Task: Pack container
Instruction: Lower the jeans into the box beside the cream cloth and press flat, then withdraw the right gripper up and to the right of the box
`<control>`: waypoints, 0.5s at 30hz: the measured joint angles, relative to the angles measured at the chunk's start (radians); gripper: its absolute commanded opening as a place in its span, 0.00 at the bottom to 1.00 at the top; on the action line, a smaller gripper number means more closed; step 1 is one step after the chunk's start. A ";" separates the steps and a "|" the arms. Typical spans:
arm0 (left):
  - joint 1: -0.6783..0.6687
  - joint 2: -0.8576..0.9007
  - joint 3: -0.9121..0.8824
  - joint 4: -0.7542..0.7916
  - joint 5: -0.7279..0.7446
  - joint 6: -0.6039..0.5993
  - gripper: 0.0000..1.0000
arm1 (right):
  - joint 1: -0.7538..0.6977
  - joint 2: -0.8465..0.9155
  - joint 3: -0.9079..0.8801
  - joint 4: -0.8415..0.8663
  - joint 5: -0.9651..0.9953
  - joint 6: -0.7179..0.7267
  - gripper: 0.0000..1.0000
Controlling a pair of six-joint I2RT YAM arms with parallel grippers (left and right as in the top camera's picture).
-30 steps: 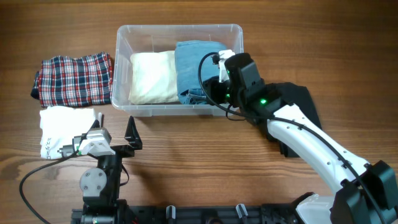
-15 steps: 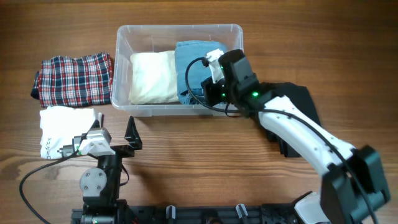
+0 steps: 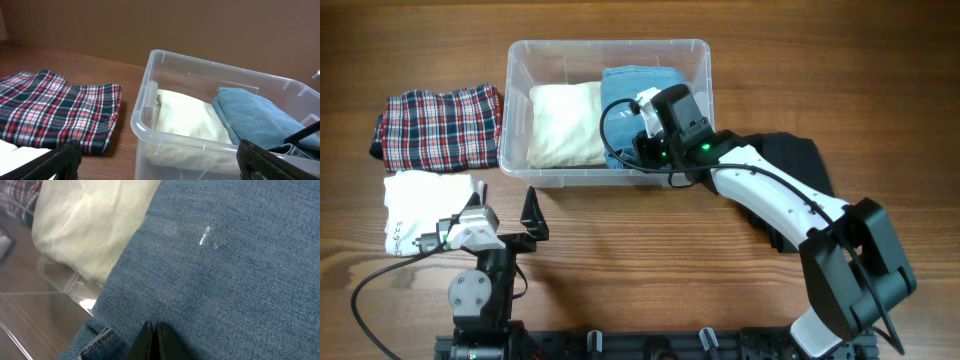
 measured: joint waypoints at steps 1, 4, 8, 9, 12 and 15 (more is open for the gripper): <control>0.000 0.000 0.000 0.000 0.000 0.000 1.00 | 0.001 0.002 0.007 -0.014 0.003 0.000 0.04; 0.000 0.000 0.000 0.000 0.000 0.000 1.00 | 0.003 0.013 0.056 -0.080 0.010 -0.004 0.15; 0.000 0.000 0.000 0.000 0.000 0.000 1.00 | 0.005 0.009 0.214 -0.191 0.013 -0.011 0.56; 0.000 0.000 0.000 0.000 0.000 0.000 1.00 | 0.005 -0.004 0.266 -0.219 0.017 -0.004 0.68; 0.000 0.000 0.000 0.000 0.000 0.000 1.00 | -0.023 -0.092 0.377 -0.322 0.060 0.042 0.99; 0.000 0.000 0.000 0.000 0.000 0.000 1.00 | -0.129 -0.216 0.412 -0.419 0.092 0.081 0.99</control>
